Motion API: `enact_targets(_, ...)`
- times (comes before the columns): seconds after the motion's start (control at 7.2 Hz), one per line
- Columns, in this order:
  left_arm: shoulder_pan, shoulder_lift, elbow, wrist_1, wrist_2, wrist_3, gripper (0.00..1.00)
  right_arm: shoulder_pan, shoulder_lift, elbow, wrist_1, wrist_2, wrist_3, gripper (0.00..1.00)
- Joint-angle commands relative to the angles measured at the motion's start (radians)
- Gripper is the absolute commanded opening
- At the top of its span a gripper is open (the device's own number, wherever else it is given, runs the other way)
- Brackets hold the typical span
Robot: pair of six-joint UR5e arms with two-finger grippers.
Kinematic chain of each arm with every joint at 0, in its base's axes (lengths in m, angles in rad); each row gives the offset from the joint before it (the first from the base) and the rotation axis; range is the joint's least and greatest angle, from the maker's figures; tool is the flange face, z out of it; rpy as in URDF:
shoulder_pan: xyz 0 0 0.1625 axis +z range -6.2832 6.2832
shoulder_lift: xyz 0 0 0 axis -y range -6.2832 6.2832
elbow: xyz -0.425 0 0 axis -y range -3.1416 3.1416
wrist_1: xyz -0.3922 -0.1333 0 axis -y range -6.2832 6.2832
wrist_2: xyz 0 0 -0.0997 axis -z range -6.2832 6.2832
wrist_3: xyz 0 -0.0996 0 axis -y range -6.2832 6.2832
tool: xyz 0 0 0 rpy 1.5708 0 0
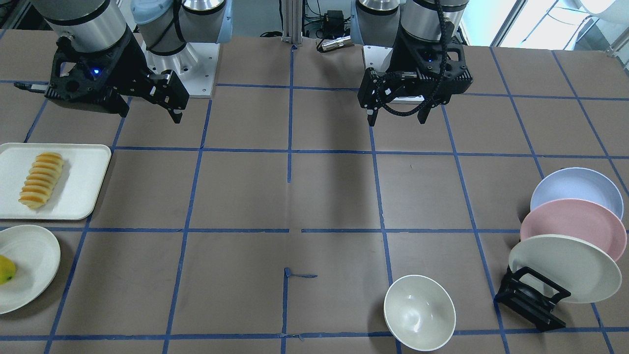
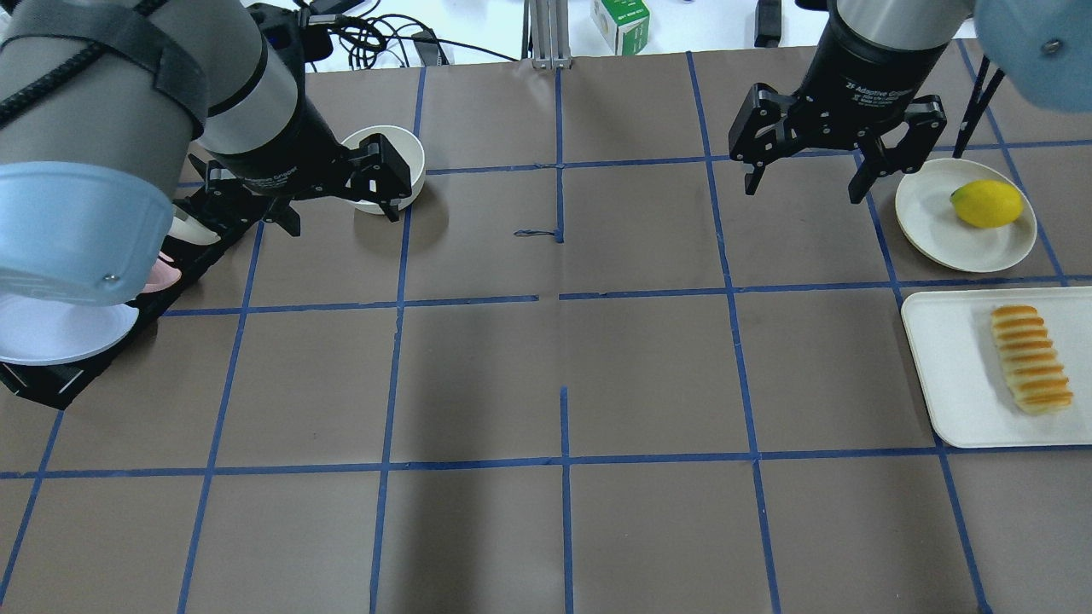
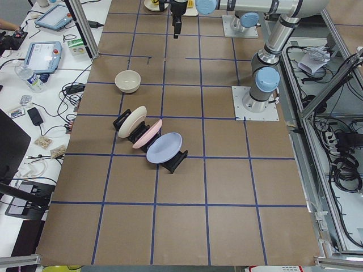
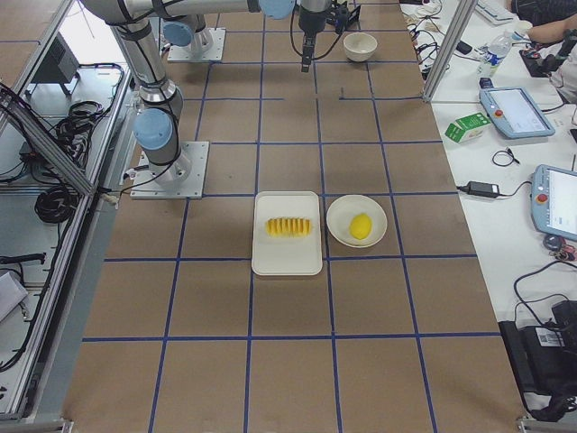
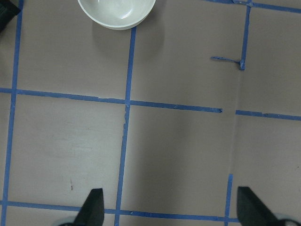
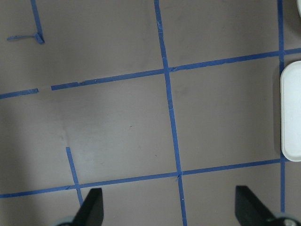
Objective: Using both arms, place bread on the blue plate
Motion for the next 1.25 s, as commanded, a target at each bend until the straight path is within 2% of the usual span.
enact_targets(0.0,0.007,0.001,0.003,-0.004,0.005,0.003,1.00,0.000,0.002,0.002,0.002,0.000,0.004,1.00)
enact_targets(0.56,0.010,-0.008,0.015,-0.004,0.006,0.001,1.00,-0.006,0.008,0.003,0.011,-0.011,0.004,1.00)
enact_targets(0.83,0.019,0.001,0.000,-0.011,0.008,0.004,1.00,-0.044,0.007,0.003,0.011,-0.014,0.004,1.00)
enact_targets(0.97,0.019,0.003,-0.003,-0.017,0.031,0.026,1.00,-0.067,0.006,0.005,0.020,-0.016,0.006,1.00)
enact_targets(1.11,0.028,0.001,-0.002,-0.005,0.107,0.108,1.00,-0.080,0.005,0.008,0.033,-0.016,0.007,1.00)
